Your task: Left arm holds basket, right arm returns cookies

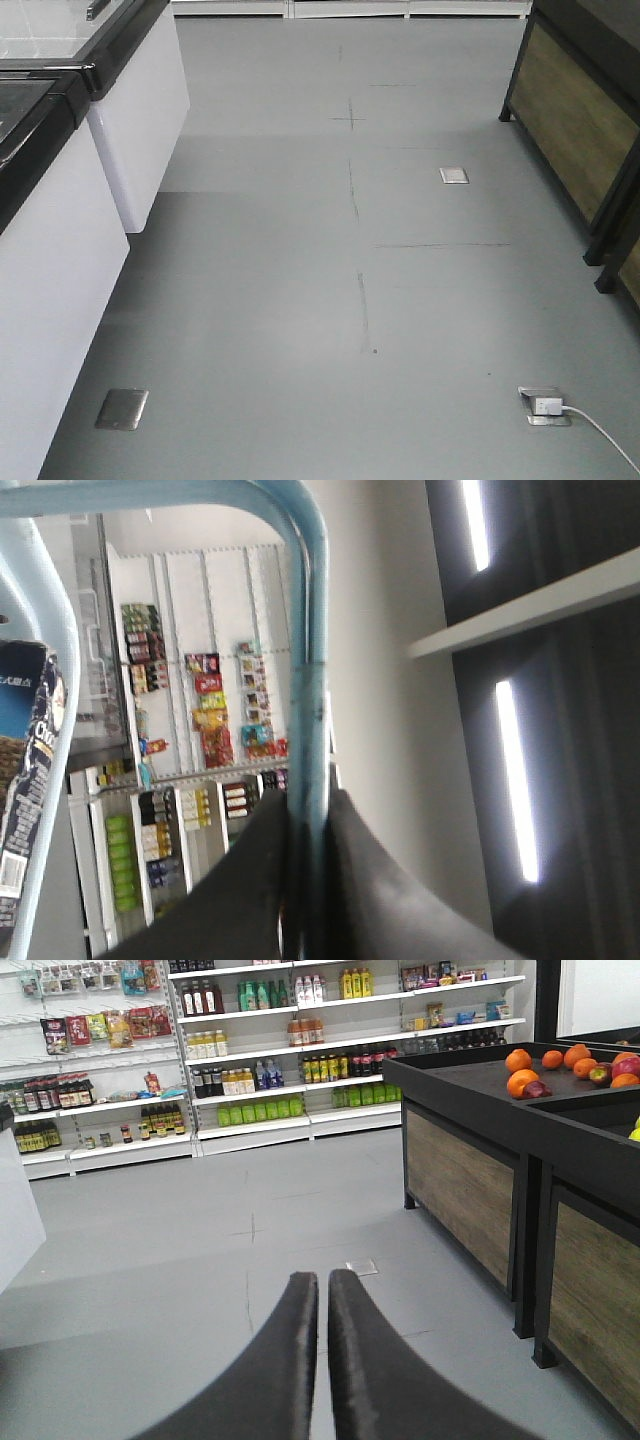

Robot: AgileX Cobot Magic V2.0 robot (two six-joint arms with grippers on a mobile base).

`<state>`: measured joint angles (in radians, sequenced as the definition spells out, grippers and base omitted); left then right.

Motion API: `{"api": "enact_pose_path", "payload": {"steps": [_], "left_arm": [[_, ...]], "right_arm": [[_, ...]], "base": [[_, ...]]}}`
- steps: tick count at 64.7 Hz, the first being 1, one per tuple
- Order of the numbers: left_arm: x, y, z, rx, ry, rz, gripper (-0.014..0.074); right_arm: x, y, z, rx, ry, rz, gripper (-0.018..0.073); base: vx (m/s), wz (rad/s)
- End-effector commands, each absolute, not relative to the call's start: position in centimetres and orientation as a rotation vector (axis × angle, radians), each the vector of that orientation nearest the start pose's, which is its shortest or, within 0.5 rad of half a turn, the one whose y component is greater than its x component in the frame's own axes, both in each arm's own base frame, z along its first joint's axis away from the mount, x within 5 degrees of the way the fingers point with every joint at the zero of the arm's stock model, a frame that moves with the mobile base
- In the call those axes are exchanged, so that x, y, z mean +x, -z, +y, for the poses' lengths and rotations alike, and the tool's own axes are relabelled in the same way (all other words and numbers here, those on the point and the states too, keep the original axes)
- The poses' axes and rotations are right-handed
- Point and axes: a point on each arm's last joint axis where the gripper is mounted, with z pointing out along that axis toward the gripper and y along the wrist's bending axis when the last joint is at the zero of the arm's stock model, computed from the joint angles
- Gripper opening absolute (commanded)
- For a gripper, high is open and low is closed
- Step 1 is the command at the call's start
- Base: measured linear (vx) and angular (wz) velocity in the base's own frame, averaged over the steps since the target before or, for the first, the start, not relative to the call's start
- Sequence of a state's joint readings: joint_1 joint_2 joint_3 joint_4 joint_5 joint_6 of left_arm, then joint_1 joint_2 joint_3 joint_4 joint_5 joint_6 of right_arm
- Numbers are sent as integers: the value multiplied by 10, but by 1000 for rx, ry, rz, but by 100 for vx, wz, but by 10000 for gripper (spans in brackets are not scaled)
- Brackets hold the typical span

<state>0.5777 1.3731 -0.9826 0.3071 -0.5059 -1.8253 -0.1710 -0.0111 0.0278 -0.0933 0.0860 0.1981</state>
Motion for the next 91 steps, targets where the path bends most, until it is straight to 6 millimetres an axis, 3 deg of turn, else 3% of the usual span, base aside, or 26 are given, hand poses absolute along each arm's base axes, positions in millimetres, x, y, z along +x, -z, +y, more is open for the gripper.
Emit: {"api": "enact_pose_path", "payload": {"steps": [1,40,59,91], "left_arm": [[270,-407,138,-974,1047,738,-3],[300,-411,31,-817,1451,910,-3],[311,-399,-17,-783,1643,1046,-3],[308,-383,-89,-646,1842,1301,-3]], "right_arm": [[57,-197,-10,204,70,1529,-9],[57,-196,-10,205,70,1531,-9],[57,-196,-10,205,70,1531,-9],[57,-196,-10,204,70,1530,-9]], "base": [[0,0],[0,0],[0,0],[0,0]]}}
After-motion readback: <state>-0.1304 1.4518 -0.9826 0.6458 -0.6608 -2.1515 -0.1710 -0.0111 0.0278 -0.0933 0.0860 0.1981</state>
